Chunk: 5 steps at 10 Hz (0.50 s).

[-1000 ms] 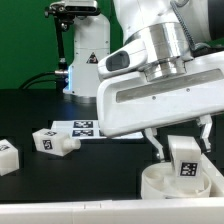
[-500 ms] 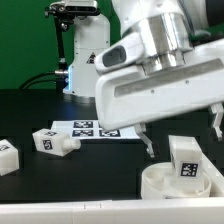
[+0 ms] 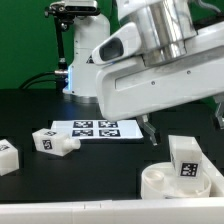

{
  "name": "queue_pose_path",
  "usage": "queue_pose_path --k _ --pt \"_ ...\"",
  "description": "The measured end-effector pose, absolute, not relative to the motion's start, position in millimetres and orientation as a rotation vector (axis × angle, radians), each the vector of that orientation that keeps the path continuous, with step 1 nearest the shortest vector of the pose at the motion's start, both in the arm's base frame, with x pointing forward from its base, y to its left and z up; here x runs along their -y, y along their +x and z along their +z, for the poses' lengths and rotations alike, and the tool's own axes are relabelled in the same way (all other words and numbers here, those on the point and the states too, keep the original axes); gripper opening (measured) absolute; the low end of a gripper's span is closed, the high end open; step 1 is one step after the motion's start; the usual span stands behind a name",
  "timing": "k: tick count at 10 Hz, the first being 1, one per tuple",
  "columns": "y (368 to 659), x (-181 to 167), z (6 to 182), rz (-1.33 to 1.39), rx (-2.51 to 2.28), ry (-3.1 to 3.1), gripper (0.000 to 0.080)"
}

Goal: Assemble stool

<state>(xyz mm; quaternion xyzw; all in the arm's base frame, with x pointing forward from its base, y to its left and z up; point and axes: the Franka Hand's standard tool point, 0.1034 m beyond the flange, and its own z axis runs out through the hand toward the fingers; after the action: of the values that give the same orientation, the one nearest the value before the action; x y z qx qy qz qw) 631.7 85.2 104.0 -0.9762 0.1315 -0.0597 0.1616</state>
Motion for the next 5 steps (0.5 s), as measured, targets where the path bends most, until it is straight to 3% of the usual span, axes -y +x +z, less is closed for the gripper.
queue_pose_path --k 5 --pt "639 -81 113.8 -0.188 0.321 -2.962 0.0649"
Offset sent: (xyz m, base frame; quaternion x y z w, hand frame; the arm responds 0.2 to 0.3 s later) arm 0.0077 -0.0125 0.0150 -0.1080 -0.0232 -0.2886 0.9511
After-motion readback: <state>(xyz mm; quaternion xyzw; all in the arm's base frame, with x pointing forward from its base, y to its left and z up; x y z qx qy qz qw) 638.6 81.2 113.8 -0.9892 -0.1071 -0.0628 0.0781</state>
